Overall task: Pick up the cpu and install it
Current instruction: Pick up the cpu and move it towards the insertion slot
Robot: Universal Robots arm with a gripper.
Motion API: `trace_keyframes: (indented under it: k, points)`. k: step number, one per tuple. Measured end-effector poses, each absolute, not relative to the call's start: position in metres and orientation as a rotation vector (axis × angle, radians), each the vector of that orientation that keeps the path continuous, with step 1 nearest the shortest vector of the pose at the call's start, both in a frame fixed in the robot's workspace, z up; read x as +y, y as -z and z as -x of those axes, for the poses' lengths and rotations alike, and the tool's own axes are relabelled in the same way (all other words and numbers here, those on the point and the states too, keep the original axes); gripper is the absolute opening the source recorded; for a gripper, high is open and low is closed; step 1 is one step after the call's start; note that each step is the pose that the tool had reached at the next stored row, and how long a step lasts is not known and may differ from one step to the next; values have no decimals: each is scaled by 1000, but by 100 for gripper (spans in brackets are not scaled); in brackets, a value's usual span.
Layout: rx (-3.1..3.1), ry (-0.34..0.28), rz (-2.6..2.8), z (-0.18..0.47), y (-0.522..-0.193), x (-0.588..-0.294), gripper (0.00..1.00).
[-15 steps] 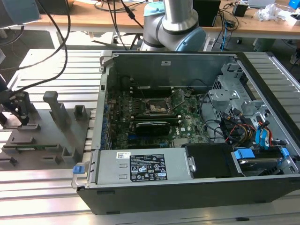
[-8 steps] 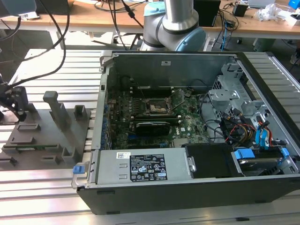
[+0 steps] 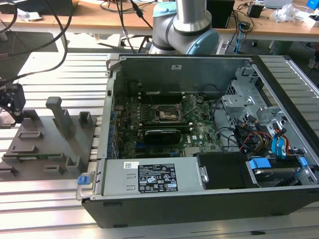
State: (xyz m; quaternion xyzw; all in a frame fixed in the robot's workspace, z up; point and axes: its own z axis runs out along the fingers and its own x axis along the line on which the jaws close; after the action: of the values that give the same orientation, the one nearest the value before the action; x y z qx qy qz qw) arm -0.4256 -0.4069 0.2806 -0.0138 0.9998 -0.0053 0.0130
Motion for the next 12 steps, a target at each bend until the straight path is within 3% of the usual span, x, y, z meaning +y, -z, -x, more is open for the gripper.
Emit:
trace_keyframes:
  k: [12]
  points:
    - [3115, 17, 43, 426, -303, -407, 55]
